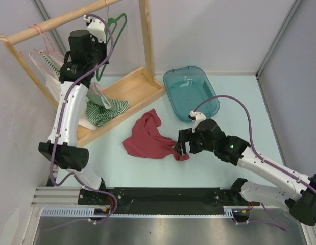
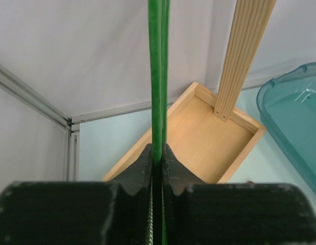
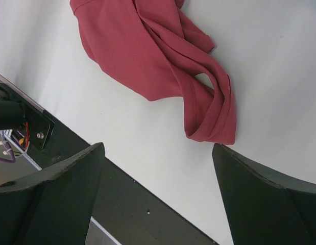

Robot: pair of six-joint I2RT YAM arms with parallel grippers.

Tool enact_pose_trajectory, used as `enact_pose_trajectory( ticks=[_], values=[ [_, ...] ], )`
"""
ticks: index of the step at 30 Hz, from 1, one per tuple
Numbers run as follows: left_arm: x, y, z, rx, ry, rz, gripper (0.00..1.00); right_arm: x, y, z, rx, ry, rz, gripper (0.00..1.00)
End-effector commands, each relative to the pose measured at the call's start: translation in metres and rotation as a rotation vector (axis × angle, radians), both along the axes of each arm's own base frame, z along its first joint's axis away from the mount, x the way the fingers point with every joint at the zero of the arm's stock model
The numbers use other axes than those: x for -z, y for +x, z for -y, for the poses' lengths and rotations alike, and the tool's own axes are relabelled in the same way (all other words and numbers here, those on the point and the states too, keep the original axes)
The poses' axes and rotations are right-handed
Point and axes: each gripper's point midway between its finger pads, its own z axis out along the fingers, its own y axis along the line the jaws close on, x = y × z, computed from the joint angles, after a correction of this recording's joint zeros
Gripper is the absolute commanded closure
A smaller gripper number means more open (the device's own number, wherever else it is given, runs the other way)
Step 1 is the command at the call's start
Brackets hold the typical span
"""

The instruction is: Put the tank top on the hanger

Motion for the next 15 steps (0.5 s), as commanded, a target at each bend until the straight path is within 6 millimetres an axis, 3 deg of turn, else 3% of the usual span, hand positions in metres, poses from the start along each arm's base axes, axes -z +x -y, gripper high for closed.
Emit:
enact_pose_trajectory(
  ticks=[1, 3, 11, 15],
  values=[
    [-0.057, -0.022, 0.006, 0.032, -0.045, 0.165, 0.94, -0.013, -0.001, -0.004, 0.003, 0.059, 0.023, 0.09],
    [-0.063, -0.023, 0.007, 0.036, -0.053, 0.183, 1.00, -0.012, -0.002, -0.003, 0.005, 0.058, 0.022, 0.09],
    [-0.094, -0.043, 0.011, 0.060, -0.113, 0.263, 1.00, -0.007, -0.002, 0.000, 0.016, 0.041, 0.016, 0.09],
    [-0.088, -0.060, 0.015, 0.084, -0.151, 0.242, 1.00, -0.005, -0.002, 0.000, 0.016, 0.041, 0.013, 0.09]
  ],
)
